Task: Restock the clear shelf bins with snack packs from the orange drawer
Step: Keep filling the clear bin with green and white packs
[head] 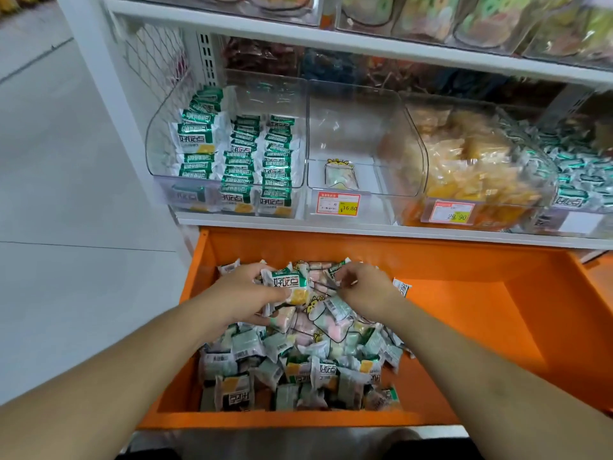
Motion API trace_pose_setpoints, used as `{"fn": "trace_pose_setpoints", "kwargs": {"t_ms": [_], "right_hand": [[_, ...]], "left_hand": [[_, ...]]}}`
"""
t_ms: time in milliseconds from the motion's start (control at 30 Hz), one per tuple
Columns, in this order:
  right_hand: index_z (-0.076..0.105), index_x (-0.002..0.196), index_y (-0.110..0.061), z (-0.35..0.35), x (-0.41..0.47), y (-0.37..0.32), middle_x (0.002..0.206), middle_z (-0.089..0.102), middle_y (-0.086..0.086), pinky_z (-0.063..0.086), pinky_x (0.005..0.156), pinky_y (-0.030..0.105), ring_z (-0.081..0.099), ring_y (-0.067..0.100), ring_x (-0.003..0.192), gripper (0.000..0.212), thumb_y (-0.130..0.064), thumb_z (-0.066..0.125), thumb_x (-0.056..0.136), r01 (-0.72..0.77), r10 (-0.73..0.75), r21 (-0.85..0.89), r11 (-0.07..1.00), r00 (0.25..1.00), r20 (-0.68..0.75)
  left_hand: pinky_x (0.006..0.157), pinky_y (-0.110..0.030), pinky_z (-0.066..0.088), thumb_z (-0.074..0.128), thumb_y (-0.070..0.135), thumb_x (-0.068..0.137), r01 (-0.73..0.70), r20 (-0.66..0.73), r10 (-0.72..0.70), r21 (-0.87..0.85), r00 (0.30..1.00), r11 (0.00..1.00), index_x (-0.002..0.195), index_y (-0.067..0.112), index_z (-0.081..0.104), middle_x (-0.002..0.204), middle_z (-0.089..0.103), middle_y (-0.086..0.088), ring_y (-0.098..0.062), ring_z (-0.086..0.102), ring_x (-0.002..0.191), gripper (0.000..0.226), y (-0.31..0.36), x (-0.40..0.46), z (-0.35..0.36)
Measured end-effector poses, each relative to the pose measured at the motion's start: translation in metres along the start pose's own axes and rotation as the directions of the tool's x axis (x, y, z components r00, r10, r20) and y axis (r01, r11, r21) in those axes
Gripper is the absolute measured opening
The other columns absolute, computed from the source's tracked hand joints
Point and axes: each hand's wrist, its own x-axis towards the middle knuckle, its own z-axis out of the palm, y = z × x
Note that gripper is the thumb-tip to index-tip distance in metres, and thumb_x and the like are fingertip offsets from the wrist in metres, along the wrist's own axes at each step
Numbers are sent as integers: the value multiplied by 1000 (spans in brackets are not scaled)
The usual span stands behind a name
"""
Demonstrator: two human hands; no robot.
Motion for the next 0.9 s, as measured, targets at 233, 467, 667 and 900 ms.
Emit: {"fn": "trace_pose_setpoints", "kwargs": {"t_ms": [233,467,667,900], "right_hand": [[53,150,-33,67,43,65,146,47,1,44,107,30,51,31,133,70,-38,78,85,-28,45,-174,984,994,95],[51,144,-31,101,65,92,153,41,0,47,109,46,45,31,133,65,-22,79,86,14,14,-324,946,996,83],[57,109,-19,77,56,65,109,70,11,50,61,29,66,26,82,21,-15,69,92,-156,141,101,983,980,141],[67,98,-2,3,24,-14,74,56,9,48,62,30,46,23,64,21,-20,58,103,-305,193,667,680,952,239]], "left_hand": [[85,-48,64,95,40,69,180,-63,-185,-84,981,980,148,33,53,129,62,0,-25,66,111,89,-58,63,16],[63,-27,61,86,29,86,259,-55,-266,-109,962,960,157,25,43,145,58,-2,-18,61,104,83,-78,78,28],[91,-39,58,87,31,84,225,-44,-231,-119,972,967,135,28,55,113,67,8,-17,64,104,60,-73,76,26],[82,-50,65,88,24,82,121,-59,-135,-196,989,973,135,21,59,117,73,-7,-30,78,94,60,-25,36,11]]}}
